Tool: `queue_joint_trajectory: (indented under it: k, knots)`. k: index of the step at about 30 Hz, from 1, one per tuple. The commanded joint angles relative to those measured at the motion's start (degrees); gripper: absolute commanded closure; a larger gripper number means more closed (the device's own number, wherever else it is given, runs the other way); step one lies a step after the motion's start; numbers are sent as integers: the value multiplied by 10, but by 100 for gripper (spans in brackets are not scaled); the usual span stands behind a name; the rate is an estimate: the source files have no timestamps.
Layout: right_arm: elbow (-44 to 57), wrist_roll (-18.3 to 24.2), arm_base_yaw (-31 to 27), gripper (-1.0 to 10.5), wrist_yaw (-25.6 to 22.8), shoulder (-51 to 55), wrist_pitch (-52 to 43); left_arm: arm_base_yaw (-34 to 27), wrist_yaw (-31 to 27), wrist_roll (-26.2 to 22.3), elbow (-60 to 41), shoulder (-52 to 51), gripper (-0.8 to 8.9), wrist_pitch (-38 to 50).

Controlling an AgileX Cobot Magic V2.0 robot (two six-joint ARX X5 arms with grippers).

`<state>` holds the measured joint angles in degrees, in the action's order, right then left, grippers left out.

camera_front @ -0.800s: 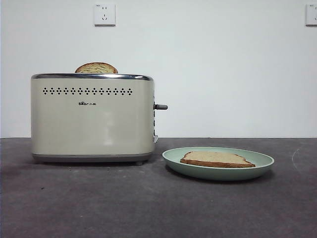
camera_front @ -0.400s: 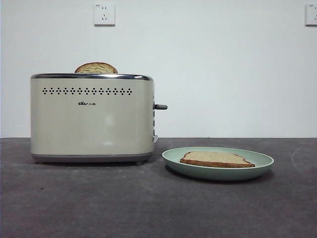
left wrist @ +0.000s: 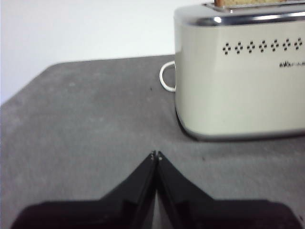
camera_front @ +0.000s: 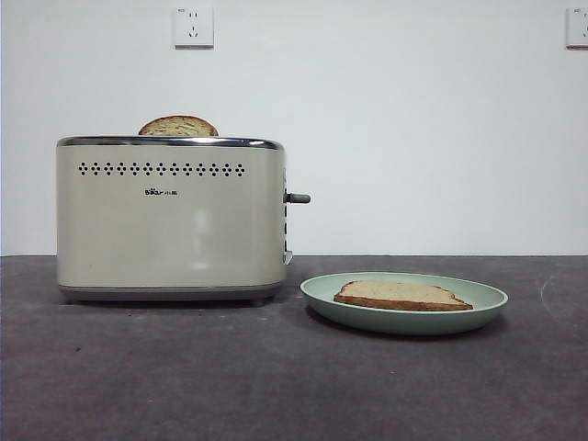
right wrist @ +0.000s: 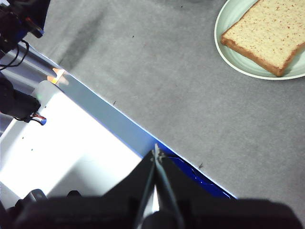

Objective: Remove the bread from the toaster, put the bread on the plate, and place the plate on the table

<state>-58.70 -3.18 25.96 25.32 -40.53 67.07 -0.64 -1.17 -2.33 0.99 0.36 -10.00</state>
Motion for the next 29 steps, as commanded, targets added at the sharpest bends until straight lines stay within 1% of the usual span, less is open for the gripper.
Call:
queue_joint_trajectory:
  k: [1, 6, 27, 28, 29]
  knots:
    - [2, 0, 1, 946, -2, 1, -2, -2, 0, 13, -8, -2, 817, -10]
    - [2, 0, 1, 946, -2, 1, -2, -2, 4, 24, -8, -2, 817, -7]
    - [2, 1, 1, 946, -2, 1, -2, -2, -2, 24, -8, -2, 817, -6]
    - [2, 17, 1, 946, -4, 1, -4, -2, -2, 24, -8, -2, 817, -6]
    - [2, 44, -2, 946, -14, 2, -13, -2, -1, 24, -8, -2, 817, -6]
